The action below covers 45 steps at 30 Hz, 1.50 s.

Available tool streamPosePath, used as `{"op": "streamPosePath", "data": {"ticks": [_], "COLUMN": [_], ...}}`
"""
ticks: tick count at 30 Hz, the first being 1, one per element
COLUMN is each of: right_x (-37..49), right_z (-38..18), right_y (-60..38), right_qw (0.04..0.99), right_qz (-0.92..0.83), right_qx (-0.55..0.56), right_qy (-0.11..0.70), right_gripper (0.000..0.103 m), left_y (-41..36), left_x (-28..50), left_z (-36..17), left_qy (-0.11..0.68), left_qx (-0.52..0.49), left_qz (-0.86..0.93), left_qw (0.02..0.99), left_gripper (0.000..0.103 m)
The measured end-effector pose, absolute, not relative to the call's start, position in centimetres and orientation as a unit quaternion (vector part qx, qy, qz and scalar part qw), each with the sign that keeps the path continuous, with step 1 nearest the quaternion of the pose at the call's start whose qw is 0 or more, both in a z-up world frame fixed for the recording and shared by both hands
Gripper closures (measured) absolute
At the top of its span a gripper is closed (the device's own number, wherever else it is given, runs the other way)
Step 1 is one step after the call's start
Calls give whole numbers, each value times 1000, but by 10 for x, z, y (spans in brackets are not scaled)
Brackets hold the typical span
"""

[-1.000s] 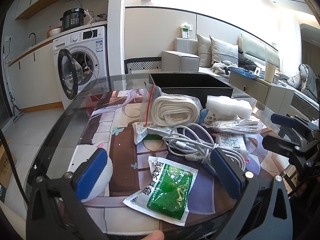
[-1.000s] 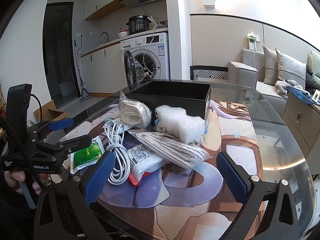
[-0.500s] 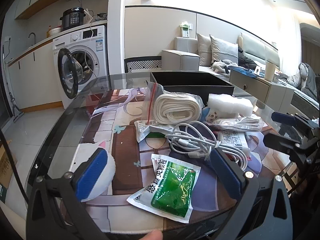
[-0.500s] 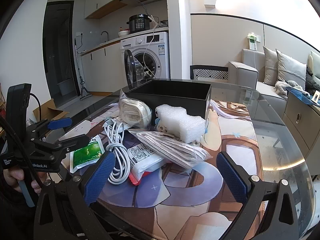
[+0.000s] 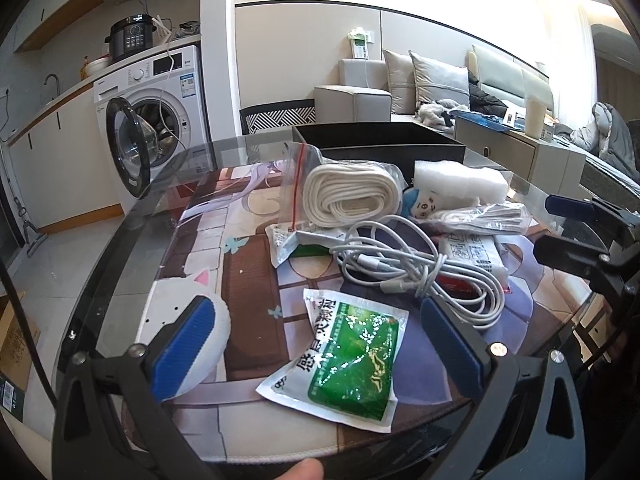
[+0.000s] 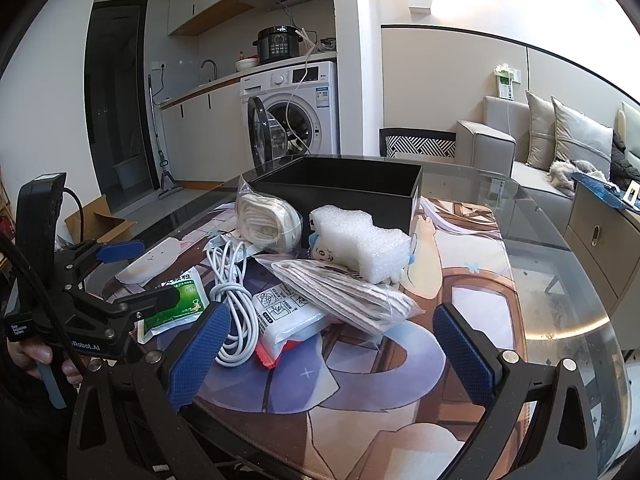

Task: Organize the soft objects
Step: 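Move the left gripper toward the green-printed sachet on the table, then grasp the green sachet with the left gripper while the right gripper grasps the white foam block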

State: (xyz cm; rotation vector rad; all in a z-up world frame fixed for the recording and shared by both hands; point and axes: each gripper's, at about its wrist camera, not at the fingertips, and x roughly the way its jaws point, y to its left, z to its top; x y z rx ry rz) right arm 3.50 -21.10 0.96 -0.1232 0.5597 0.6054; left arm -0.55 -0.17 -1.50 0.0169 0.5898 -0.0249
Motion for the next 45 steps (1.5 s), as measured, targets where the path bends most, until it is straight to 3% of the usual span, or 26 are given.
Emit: {"op": "streamPosePath", "data": {"ticks": [45], "right_x": [55], "right_z": [16], "right_y": [-220], "right_qw": [911], "right_qz": [278], "right_qx": [-56], "right_qy": [299], "right_gripper": [0], "left_y": [-15], "left_x": [-1], "left_z": [-35], "left_qy": [334], "left_qx": [41], "left_qz": [-59], "left_qw": [940], "left_gripper": [1]}}
